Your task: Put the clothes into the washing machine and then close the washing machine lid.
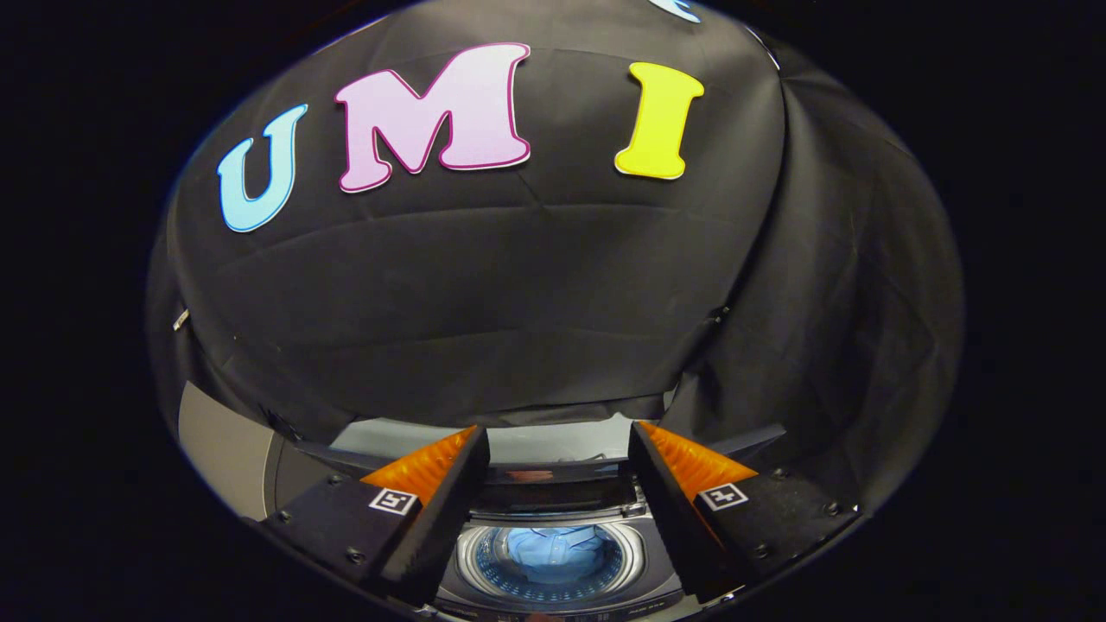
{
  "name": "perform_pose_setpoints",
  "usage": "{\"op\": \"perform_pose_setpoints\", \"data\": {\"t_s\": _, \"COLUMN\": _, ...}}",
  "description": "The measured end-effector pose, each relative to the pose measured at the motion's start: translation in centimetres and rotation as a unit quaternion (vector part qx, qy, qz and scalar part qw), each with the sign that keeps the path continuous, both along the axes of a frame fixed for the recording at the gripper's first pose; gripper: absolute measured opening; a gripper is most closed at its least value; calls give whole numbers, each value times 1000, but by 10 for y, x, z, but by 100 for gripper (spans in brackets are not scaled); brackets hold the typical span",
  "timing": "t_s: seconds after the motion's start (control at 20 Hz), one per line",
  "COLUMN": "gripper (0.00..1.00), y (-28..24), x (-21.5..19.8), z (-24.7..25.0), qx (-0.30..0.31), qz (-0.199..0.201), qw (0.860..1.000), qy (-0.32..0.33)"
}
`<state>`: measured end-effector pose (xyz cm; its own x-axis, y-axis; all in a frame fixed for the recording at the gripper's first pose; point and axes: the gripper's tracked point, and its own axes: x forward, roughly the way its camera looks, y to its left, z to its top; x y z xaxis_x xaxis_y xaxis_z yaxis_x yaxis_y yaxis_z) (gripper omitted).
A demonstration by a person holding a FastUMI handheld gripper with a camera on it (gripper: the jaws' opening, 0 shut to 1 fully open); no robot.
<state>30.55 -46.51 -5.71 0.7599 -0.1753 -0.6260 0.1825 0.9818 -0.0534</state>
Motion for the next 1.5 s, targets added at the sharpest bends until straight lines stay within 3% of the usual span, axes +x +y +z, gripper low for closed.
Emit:
{"op": "perform_pose_setpoints", "data": {"t_s": 0.95, "gripper": 100, "y": 6, "x": -79, "z": 0, "qx": 5, "qz": 12, "qw": 1000, "qy": -26}}
{"op": "perform_pose_setpoints", "data": {"t_s": 1.5, "gripper": 100, "y": 10, "x": -101, "z": -9, "qx": 12, "qz": 13, "qw": 1000, "qy": -25}}
